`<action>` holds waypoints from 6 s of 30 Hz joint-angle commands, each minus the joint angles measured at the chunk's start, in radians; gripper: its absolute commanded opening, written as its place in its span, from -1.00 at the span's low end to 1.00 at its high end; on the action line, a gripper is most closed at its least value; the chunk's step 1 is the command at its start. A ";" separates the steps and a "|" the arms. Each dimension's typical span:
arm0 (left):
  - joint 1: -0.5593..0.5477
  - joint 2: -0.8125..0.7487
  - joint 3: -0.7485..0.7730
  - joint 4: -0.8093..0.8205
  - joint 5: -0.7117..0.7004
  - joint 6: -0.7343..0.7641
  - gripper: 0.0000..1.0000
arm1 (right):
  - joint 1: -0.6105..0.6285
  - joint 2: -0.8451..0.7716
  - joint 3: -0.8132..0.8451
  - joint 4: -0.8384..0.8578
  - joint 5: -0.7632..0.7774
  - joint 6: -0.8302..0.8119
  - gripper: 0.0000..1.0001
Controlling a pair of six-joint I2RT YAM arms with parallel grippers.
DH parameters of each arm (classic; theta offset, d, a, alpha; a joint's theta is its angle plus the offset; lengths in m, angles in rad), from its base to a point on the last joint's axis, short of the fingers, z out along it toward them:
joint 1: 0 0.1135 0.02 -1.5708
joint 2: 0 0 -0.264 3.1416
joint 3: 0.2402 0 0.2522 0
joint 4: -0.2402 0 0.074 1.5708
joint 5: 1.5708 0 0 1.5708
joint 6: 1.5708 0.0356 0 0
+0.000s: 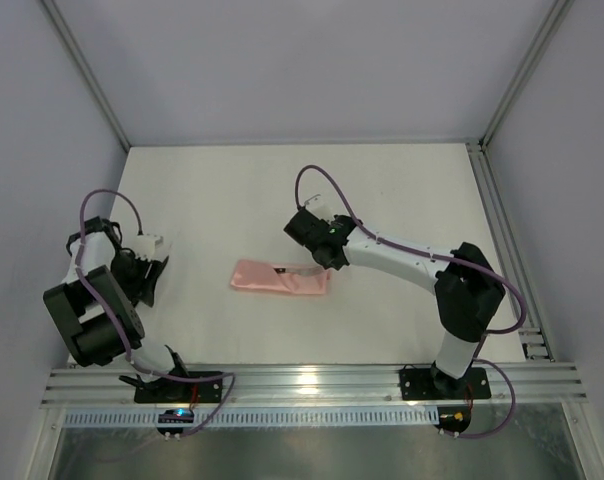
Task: Fold the napkin into a case and place the utensils inside
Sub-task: Pick up the knife from the corner of the board, then move the knife to the folded napkin, then insert the knife into the folded napkin.
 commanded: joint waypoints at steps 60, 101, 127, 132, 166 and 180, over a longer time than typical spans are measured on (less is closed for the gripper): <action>0.139 0.288 0.069 0.082 0.253 0.347 -1.00 | 0.005 -0.078 -0.063 0.011 -0.049 -0.018 -0.03; -1.137 0.303 0.503 0.130 0.563 -0.046 -1.00 | -0.272 -0.611 -0.506 0.232 -0.242 0.158 -0.05; -1.171 0.470 0.451 0.152 0.327 0.096 -1.00 | -0.301 -0.635 -0.568 0.235 -0.290 0.149 -0.05; -1.172 0.490 0.448 0.134 0.278 0.119 -0.94 | -0.303 -0.554 -0.579 0.277 -0.357 0.114 -0.05; -0.823 0.197 0.302 0.037 0.121 -0.198 -0.30 | -0.275 -0.158 -0.500 0.383 -0.287 0.179 -0.92; -0.755 0.312 0.147 0.138 0.070 -0.214 -0.58 | -0.142 -0.075 -0.404 0.318 -0.256 0.247 -0.93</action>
